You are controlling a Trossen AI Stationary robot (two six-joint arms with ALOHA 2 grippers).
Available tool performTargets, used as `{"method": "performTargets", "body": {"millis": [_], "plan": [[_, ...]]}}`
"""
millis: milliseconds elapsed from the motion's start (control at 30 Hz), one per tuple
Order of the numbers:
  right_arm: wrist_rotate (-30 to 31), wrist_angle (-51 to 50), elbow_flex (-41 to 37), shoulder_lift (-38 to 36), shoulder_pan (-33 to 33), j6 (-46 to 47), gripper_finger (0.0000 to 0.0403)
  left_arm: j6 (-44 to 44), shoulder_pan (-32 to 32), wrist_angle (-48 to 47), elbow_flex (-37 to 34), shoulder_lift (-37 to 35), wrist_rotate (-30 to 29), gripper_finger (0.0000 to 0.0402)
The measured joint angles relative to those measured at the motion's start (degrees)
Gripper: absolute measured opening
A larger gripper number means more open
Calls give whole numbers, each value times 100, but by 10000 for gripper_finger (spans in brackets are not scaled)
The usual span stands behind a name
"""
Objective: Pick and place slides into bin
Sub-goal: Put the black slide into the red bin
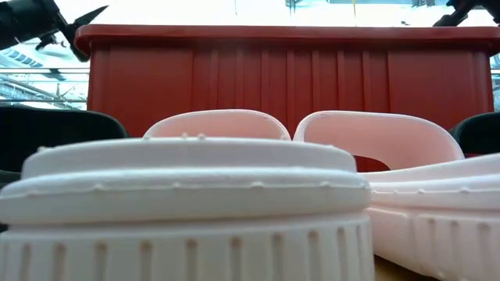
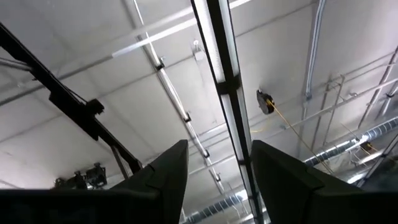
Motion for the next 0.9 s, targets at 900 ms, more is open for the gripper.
{"method": "performTargets", "body": {"millis": [900], "plan": [[-1613,-983,5096,3623,-2,-2163,167,3411,-2,-1156,6016,4025,1734,202]]}}
